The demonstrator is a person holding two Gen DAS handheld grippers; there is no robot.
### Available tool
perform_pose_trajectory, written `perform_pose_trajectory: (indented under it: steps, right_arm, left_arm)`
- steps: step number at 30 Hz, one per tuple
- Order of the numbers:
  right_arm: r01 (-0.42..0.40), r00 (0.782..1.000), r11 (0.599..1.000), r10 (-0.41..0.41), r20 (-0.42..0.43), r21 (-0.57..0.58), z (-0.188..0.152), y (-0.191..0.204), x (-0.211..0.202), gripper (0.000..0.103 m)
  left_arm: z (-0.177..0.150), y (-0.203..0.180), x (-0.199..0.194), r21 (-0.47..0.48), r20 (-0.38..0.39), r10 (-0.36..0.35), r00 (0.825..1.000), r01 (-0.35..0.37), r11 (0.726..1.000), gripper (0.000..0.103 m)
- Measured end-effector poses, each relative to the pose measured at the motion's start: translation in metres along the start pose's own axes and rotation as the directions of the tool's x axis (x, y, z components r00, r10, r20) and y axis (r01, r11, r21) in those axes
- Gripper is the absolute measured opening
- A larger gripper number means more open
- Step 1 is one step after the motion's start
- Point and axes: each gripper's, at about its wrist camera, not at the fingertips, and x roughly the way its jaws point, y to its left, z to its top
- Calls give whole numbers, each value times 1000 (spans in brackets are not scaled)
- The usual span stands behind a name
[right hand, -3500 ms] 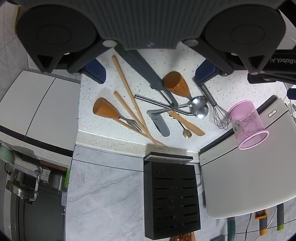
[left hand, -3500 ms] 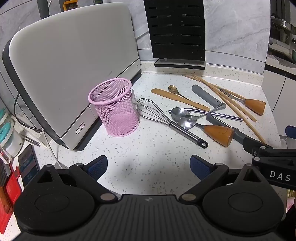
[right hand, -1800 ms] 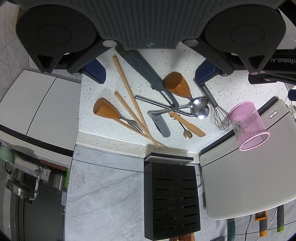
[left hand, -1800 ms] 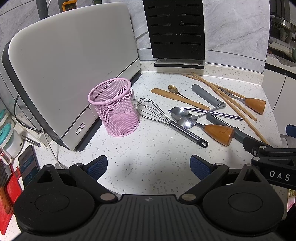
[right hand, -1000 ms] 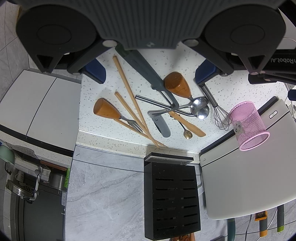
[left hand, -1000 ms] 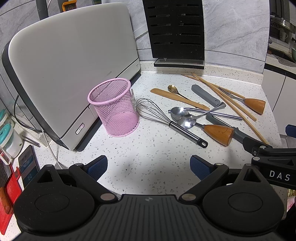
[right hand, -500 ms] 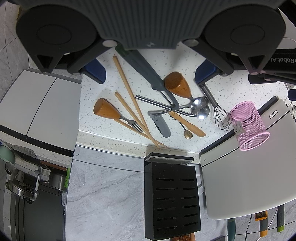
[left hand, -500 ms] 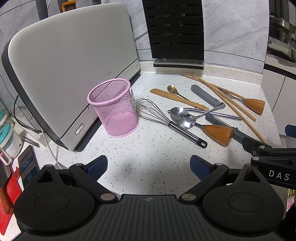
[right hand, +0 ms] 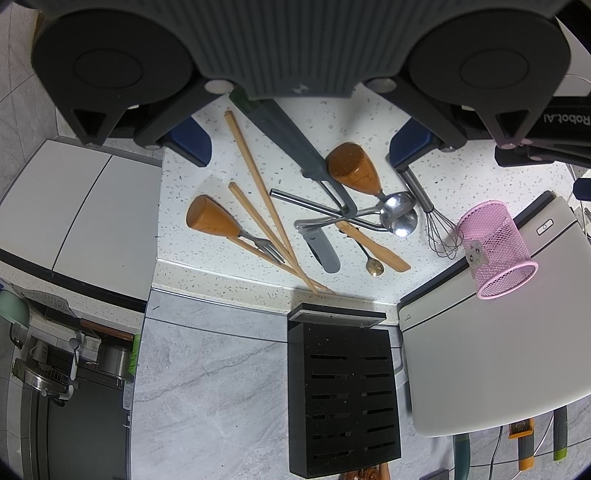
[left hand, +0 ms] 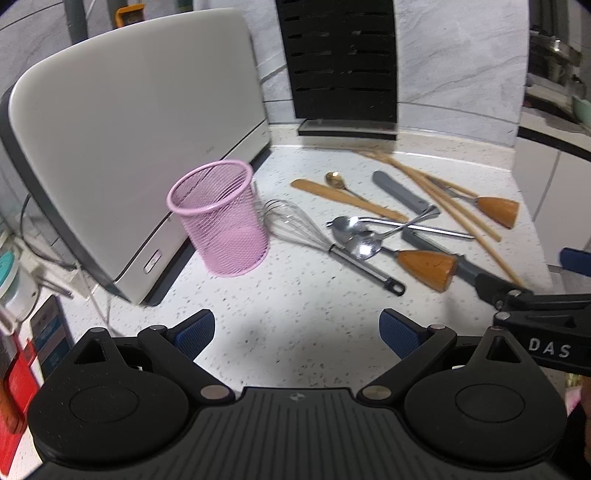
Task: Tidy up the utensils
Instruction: 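Move the left gripper to the pink mesh cup and grasp its rim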
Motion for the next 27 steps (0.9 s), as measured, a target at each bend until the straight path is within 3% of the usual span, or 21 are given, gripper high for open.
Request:
perform_pose_trajectory:
  steps: [5, 8, 10, 12, 13, 14, 18, 22, 24, 27]
  right_arm:
    - [-24, 1000, 1000, 24, 16, 16, 2, -4, -5, 100]
    - [-34, 999, 999, 33, 30, 35, 4, -11, -9, 100]
    - [-34, 999, 998, 33, 37, 43, 4, -14, -12, 100]
    - [-33, 999, 998, 31, 42, 52, 5, -19, -14, 100]
    - [-35, 998, 998, 32, 45, 60, 5, -22, -15, 100]
    - [-39, 998, 997, 35, 48, 69, 6, -24, -17, 100]
    - [-62, 996, 994, 56, 65, 93, 7, -33, -23, 100]
    - [-73, 993, 997, 70, 97, 29, 14, -31, -28, 100]
    - [-74, 989, 997, 74, 126, -5, 21, -31, -32, 100]
    - [-126, 973, 990, 136, 187, -61, 31, -33, -36, 100]
  left_arm:
    - [16, 13, -9, 4, 23, 16, 1000, -16, 1000, 103]
    - [26, 36, -10, -80, 30, -72, 997, 74, 994, 103]
    - [34, 50, -4, -139, -26, -114, 993, 110, 984, 103]
    - [39, 61, 1, -166, -60, -150, 987, 139, 976, 96]
    - [41, 65, 2, -176, -71, -156, 985, 142, 974, 85]
    - [42, 70, 3, -190, -80, -155, 985, 137, 972, 80]
    - [49, 86, 0, -250, -72, -117, 990, 96, 964, 77]
    - [56, 110, -5, -369, 21, -80, 997, 82, 926, 75]
    - [60, 120, -3, -414, 23, -86, 996, 88, 906, 75]
    - [66, 121, -3, -369, 16, -98, 995, 97, 924, 65]
